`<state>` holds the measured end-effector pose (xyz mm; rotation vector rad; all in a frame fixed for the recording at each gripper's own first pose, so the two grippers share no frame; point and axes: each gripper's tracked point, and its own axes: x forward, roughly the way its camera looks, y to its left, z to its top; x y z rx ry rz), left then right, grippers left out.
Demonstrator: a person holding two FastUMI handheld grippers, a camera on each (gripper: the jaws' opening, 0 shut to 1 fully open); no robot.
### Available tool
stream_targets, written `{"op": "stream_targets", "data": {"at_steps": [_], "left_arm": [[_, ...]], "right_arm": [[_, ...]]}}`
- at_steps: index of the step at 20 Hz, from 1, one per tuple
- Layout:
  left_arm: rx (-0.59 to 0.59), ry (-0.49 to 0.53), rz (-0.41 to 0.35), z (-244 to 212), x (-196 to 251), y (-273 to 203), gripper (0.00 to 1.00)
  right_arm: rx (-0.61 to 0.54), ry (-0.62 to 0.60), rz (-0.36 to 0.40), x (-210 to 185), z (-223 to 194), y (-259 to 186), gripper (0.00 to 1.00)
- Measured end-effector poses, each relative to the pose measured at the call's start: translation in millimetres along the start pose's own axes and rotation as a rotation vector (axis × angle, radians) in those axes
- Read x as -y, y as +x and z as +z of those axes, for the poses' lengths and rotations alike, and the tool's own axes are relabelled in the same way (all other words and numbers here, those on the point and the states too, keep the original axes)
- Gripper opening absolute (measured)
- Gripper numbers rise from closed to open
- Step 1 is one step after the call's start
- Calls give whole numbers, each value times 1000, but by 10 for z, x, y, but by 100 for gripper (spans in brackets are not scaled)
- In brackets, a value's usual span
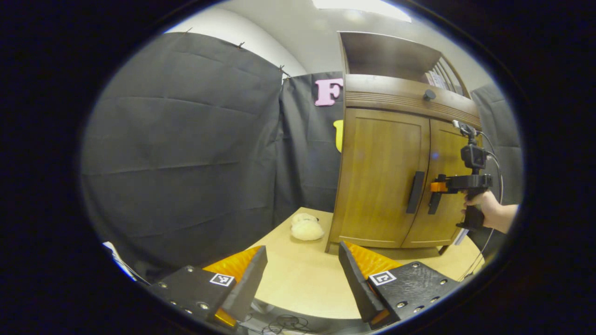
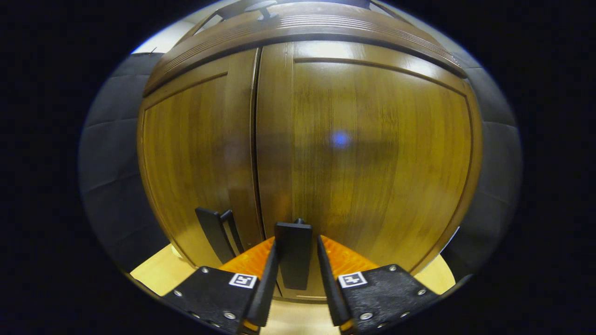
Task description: Open the right door of the double-door shoe cabinet with the right hand, and open the left door with the left hand.
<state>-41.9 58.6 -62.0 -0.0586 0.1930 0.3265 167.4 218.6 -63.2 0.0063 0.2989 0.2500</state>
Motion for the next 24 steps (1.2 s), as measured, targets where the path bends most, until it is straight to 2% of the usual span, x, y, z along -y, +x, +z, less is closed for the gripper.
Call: {"op": "stream_targets", "data": {"at_steps": [1, 5, 9, 12, 14, 15, 19, 21, 22, 24], "left_arm": [[0, 2, -1, 1, 0, 5, 95], [-4, 1, -7, -11, 12, -5, 94], [-12, -10, -10, -20, 32, -7, 94], [0, -5, -14, -2, 41, 13, 89], [0, -5, -29, -3, 78, 8, 91], [-2, -4, -36, -5, 99, 6, 87], [-7, 4, -65, -21, 154, -10, 92], [-10, 13, -75, -32, 177, -22, 86], [-10, 16, -79, -39, 181, -28, 89], [-13, 17, -92, -48, 213, -35, 89]], "right_arm": [[5, 3, 0, 8, 0, 8, 37], [-17, 35, 17, 13, -29, 24, 33], [-11, 23, 28, 12, -31, 19, 32], [-11, 19, 54, 23, -30, 26, 31], [-13, 19, 65, 30, -28, 36, 31], [-11, 17, 69, 37, -27, 38, 31], [-5, 20, 84, 48, -19, 32, 31], [-2, 18, 89, 67, -15, 29, 31], [-1, 15, 91, 73, -13, 24, 31], [-4, 19, 95, 60, -5, 20, 31]]}}
